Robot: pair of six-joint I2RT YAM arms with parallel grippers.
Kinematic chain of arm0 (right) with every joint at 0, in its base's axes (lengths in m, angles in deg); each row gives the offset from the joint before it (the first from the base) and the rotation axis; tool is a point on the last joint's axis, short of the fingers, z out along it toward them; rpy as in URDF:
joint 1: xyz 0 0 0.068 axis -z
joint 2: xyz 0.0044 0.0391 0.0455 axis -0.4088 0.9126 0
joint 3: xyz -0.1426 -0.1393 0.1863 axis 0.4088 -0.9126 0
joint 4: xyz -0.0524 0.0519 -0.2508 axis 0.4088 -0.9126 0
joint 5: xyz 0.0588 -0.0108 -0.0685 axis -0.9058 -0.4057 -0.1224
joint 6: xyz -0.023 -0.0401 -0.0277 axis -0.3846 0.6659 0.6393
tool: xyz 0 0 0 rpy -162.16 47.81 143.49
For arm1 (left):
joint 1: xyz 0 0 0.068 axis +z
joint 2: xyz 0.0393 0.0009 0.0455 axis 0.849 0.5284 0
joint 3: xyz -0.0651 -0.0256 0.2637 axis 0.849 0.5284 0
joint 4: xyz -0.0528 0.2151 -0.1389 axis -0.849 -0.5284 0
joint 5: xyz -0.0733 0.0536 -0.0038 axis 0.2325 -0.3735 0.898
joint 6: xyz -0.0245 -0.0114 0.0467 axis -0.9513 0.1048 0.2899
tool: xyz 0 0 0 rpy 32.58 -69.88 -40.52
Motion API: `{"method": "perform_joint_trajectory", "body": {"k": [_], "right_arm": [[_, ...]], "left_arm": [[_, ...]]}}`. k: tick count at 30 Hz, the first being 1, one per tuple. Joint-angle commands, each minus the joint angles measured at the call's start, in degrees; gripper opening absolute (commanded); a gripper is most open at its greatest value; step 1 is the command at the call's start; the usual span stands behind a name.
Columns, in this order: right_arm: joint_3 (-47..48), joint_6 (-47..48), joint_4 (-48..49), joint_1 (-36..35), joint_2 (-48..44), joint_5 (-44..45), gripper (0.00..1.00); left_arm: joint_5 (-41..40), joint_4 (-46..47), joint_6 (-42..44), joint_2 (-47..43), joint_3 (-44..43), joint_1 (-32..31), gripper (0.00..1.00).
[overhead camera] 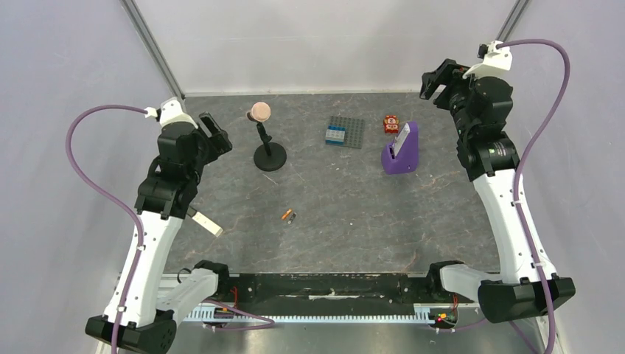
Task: Load the batteries into the remote control
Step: Pick up the remote control from the center of the board.
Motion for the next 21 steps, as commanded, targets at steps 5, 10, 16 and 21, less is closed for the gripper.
{"method": "perform_joint_trajectory", "body": {"k": [5,10,16,21], "right_arm": [[-3.8,-2.6,4.4,0.0,-1.8,3.3,0.78],[-7.0,-2.6,6.6,0.0,-3.8,4.6,0.77],[-8.8,-1.5,6.2,0.0,-4.4,3.3,0.77],[-9.5,-2.3,6.3,0.0,-3.7,0.8,0.78]], "left_arm": [[0.3,1.3,-4.7,-2.9,3.3,0.3,0.84],[0.2,-0.5,-13.2,-2.5,9.8,0.2,0.84],[2.1,-3.6,-19.8,-0.1,17.6,0.3,0.85],[-6.8,-11.1,-22.7,5.0,18.3,1.7,0.85]]}}
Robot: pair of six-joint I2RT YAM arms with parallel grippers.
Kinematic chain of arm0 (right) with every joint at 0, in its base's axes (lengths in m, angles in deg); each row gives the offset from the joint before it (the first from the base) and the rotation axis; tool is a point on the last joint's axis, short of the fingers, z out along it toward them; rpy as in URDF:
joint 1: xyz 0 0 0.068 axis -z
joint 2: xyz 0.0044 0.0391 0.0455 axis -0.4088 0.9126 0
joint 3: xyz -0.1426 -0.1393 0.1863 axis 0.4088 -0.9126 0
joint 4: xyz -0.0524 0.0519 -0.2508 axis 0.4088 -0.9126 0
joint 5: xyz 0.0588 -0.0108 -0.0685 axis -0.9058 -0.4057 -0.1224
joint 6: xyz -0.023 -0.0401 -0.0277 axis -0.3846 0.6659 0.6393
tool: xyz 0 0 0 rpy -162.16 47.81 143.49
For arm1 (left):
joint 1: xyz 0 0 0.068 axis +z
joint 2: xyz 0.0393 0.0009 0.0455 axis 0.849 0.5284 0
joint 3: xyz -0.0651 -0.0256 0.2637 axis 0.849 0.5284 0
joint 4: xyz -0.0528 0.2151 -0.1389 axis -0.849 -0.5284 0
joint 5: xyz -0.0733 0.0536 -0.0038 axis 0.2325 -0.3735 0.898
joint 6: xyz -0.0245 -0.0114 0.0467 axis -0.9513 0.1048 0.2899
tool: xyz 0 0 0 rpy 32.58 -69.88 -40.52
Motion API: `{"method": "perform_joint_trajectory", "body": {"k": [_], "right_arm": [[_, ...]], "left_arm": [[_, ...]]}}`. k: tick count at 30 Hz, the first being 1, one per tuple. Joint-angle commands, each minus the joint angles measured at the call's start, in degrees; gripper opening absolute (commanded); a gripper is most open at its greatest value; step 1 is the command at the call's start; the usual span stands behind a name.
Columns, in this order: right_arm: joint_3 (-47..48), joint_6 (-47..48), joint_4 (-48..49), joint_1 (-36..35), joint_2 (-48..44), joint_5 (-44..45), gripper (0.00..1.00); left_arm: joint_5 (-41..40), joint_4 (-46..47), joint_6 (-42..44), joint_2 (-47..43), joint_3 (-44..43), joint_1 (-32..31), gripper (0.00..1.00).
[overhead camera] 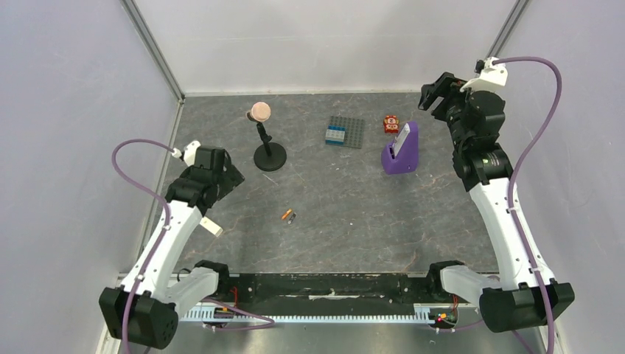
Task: Load the batteries into the remote control
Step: Pick up the remote control from the center of the board.
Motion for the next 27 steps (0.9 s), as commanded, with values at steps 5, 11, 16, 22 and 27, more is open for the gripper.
{"method": "perform_joint_trajectory", "body": {"k": [5,11,16,22,27], "right_arm": [[-1.1,-2.0,2.4,0.0,0.8,-2.0,0.79],[-1.2,-4.1,2.6,0.0,2.9,-3.9,0.81],[-1.2,-5.4,2.6,0.0,4.0,-4.7,0.81],[-1.8,-4.4,2.6,0.0,4.3,-4.0,0.81],[-2.0,-2.8,2.2,0.0,4.6,-3.4,0.82]], "left_arm": [[-12.7,-11.1,-4.9,11.1,-4.0,8.3,0.85],[-9.1,-10.2,-2.8,21.2,-8.7,23.6,0.85],[-4.6,-7.6,-3.6,26.6,-6.2,28.1,0.86],[-4.9,-3.7,-2.1,29.3,-2.9,30.0,0.8],[-4.0,-2.8,-1.6,32.9,-3.0,30.9,0.76]]}}
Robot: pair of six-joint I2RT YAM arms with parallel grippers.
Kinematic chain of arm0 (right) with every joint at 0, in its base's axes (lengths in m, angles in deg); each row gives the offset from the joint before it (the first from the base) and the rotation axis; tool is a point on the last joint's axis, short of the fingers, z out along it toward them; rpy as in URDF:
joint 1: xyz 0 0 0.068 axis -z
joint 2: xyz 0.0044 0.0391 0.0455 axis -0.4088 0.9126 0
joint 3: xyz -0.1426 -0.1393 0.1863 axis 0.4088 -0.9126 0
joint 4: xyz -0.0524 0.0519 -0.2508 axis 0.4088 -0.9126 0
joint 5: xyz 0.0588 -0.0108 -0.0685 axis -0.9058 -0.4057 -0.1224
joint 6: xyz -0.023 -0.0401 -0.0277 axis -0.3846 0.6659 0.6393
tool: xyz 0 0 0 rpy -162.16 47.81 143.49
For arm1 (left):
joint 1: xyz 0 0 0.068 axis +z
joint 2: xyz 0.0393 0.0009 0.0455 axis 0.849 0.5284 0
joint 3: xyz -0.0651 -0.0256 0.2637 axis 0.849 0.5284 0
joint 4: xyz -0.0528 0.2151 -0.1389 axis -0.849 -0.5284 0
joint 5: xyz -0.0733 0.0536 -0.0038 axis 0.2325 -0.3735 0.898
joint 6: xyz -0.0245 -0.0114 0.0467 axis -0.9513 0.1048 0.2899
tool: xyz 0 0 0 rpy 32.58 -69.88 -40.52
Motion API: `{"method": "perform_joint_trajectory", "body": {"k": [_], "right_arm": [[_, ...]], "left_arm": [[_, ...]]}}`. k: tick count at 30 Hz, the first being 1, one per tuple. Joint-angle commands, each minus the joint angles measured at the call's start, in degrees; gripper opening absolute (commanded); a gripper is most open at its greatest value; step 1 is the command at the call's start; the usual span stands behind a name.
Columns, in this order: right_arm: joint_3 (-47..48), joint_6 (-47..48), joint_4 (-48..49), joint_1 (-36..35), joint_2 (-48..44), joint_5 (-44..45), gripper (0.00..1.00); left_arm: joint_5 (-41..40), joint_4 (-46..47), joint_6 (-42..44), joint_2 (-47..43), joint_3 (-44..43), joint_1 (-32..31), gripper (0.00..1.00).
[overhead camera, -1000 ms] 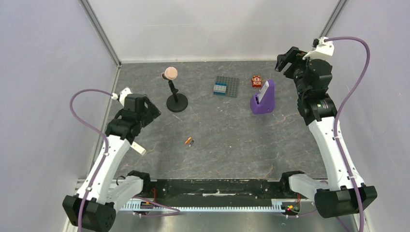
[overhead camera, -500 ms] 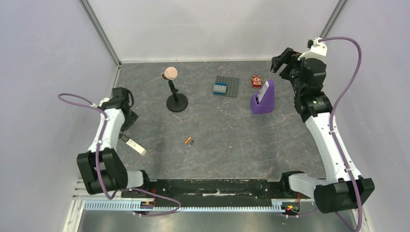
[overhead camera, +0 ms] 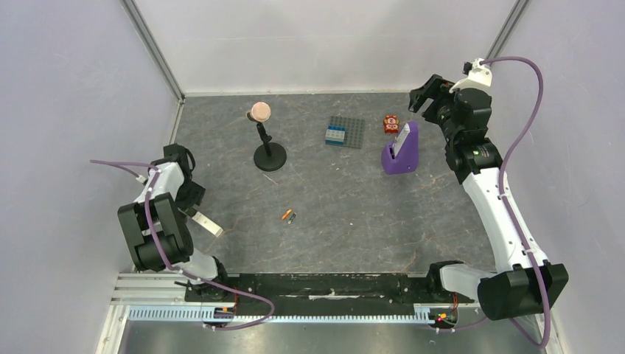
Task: Load the batteries into the remote control
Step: Pick up the remote control from the center of the board.
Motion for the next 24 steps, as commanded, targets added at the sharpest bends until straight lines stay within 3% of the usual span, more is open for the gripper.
{"method": "perform_joint_trajectory", "body": {"k": [1,8,16,24], "right_arm": [[-0.5,2.4,1.8,0.0,0.2,1.0,0.83],[0.4,6.2,1.1,0.7,-0.8,5.8,0.87],[-0.4,5.1,1.1,0.9,-0.3,4.4,0.87],[-1.2,3.9,1.5,0.9,-0.4,2.4,0.87]], "left_arm": [[0.8,3.2,1.0,2.7,0.0,0.8,0.75],[6.0,7.6,1.8,5.2,1.5,2.3,0.63],[9.3,9.9,1.0,6.7,4.4,2.9,0.57],[10.5,11.2,1.3,0.9,7.1,-0.3,0.23]]}}
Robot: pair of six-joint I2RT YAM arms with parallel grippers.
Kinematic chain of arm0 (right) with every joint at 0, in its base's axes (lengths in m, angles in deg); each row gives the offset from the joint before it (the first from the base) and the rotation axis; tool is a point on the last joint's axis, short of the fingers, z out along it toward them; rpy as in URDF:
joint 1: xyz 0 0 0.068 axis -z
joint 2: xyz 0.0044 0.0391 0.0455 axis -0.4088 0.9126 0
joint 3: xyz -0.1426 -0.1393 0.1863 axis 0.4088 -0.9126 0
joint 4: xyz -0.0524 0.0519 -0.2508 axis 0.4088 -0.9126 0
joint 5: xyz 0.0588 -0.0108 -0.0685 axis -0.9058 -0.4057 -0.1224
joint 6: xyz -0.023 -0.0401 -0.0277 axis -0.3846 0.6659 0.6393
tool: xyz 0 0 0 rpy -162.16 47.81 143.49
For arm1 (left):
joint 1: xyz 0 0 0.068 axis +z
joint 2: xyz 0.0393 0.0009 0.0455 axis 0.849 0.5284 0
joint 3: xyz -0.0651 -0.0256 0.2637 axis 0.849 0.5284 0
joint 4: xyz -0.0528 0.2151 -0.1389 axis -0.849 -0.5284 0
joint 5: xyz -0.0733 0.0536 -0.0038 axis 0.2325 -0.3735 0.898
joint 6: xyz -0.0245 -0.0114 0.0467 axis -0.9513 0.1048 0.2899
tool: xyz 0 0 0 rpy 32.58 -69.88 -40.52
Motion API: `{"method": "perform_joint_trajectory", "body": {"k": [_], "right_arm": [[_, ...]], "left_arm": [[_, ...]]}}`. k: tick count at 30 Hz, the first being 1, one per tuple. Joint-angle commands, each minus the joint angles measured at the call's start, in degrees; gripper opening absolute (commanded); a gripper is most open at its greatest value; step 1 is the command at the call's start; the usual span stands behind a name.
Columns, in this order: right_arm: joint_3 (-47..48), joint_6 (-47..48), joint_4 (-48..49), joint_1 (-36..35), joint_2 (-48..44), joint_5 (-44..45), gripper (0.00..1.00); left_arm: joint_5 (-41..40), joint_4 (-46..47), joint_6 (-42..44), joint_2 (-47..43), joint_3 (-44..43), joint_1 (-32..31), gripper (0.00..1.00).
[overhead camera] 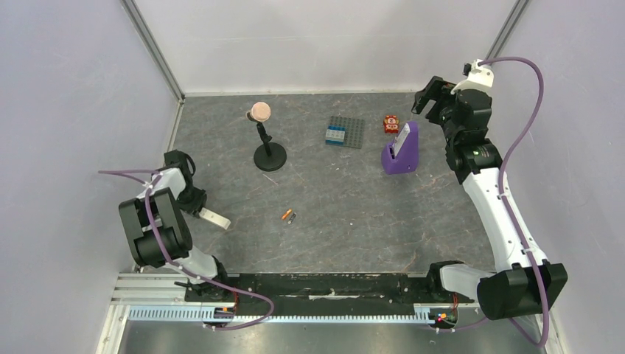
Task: Load the batteries into the remote control
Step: Pick up the remote control from the center of the board, then adjust the remote control.
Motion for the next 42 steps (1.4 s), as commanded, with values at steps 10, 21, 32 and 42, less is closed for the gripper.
{"method": "perform_joint_trajectory", "body": {"k": [10,21,32,42], "right_arm": [[-3.2,-3.2,2.8,0.2,0.0,-12.4,0.81],[-12.1,-8.9,9.6,-11.4,-2.8,-25.9,0.76],[-20.4,-12.2,35.3,-32.8,-4.8,-41.7,0.95],[-17.6,-19.2,40.3,-37.1,2.8,-46.6,0.98]], "left_arm": [[2.9,0.3,-3.4,-22.7,7.4,-18.8,0.02],[12.5,5.6,-3.5,-43.0,6.1,-30.6,0.02],[45.2,31.9,1.7,-45.0,3.0,-31.3,0.02],[59.8,51.1,-1.3,-39.1,-1.3,-36.5,0.02]]}}
